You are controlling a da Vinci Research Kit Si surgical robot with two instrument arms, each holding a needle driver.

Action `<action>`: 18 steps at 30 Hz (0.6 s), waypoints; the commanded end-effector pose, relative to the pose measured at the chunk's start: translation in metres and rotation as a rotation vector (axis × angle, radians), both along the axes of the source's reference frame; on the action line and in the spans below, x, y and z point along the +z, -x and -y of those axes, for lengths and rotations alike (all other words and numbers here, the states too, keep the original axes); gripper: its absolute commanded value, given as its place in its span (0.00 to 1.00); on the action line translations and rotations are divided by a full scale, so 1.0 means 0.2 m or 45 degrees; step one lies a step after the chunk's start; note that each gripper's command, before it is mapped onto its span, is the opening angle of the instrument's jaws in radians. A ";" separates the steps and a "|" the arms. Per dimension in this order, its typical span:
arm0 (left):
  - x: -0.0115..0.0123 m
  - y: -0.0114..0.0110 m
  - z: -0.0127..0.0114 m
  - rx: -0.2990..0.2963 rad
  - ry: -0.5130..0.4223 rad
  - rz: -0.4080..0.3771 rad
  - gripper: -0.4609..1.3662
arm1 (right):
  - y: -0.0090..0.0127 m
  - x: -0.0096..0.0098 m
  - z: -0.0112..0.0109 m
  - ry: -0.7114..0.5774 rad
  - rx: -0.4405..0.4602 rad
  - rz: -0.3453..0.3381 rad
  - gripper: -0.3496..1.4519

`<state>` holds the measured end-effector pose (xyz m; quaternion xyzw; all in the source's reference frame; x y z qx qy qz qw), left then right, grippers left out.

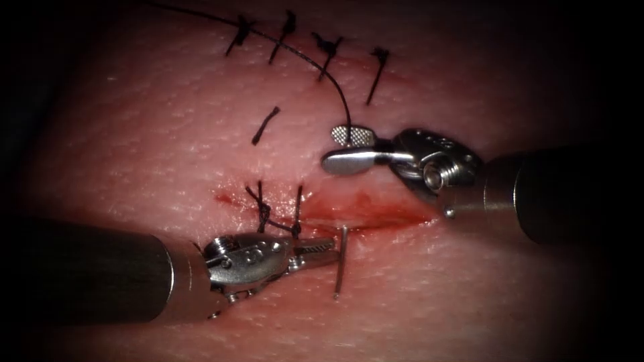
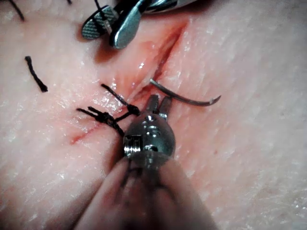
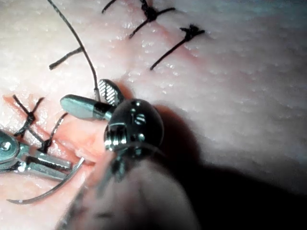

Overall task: Wound Closure
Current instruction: With the left gripper, grab the needle and extract it.

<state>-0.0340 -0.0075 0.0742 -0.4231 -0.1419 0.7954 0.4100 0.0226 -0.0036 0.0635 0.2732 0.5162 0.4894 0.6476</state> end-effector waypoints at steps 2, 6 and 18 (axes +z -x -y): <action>-0.001 -0.001 0.001 0.032 0.041 -0.011 0.16 | 0.000 0.000 0.001 0.002 -0.008 -0.012 0.94; -0.004 0.000 0.002 0.109 0.174 -0.021 0.20 | 0.001 0.001 0.002 0.004 -0.011 -0.013 0.93; -0.018 0.008 0.005 0.309 0.493 -0.082 0.60 | 0.003 0.001 0.002 0.034 -0.022 -0.013 0.90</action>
